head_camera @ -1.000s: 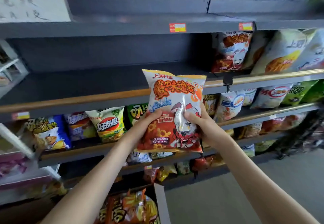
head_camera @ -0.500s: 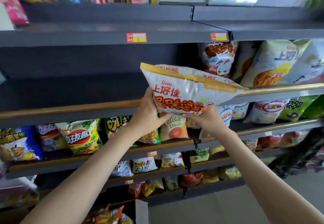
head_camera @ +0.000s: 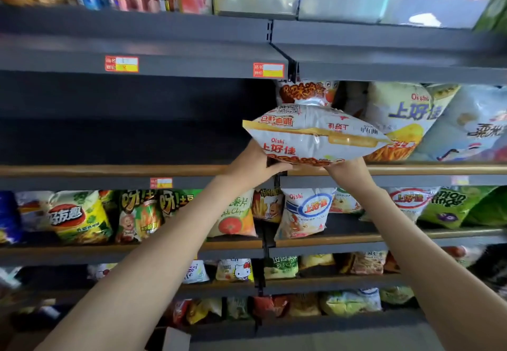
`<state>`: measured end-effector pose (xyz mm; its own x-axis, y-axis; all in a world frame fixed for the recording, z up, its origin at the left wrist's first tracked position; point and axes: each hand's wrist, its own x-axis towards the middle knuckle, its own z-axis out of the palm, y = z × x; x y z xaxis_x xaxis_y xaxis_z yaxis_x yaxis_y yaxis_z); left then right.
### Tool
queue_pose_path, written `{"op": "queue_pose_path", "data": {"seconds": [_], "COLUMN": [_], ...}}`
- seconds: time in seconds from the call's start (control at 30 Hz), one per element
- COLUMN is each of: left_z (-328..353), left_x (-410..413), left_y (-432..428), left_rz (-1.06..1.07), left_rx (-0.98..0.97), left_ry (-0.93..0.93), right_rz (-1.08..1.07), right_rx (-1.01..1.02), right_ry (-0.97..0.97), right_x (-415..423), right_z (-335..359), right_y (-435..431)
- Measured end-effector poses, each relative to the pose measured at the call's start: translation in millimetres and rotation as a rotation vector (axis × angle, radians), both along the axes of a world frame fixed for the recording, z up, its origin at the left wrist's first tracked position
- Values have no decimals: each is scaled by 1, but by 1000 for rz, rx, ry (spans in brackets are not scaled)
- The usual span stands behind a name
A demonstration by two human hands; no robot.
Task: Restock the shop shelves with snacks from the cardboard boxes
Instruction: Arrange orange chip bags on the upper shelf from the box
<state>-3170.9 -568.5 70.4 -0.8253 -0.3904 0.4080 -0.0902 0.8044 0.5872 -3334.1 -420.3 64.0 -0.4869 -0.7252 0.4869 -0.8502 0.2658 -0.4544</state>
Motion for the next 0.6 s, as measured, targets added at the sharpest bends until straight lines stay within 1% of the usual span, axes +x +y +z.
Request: {"op": "queue_pose_path", "data": {"seconds": [0.03, 0.1, 0.17, 0.23, 0.27, 0.37, 0.43, 0.53, 0.6], "left_z": [-1, -2, 0, 3, 4, 4, 2, 0, 2], "left_x": [-4, -12, -18, -26, -31, -48, -57, -67, -72], "left_y": [-1, -5, -7, -8, -9, -14, -17, -21, -25], "left_rz": [-1, 13, 26, 29, 29, 57, 69, 81, 106], "left_rx": [-7, -9, 17, 64, 87, 134, 164, 174, 165], "left_ry": [-7, -21, -21, 1, 9, -14, -2, 30, 22], "right_rz": [32, 103, 168, 191, 203, 231, 229, 227, 224], "right_rx": [-60, -70, -49, -110, -163, -325, -417, -482, -480], "right_ry": [-22, -14, -145, -276, -297, -206, -213, -285, -295], "right_x": [-1, -10, -21, -32, -36, -40, -41, -46, -47], "right_z": [2, -1, -4, -7, -9, -13, -14, -15, -13], "right_y": [-2, -7, -12, -18, -20, -20, -25, -34, -40]}}
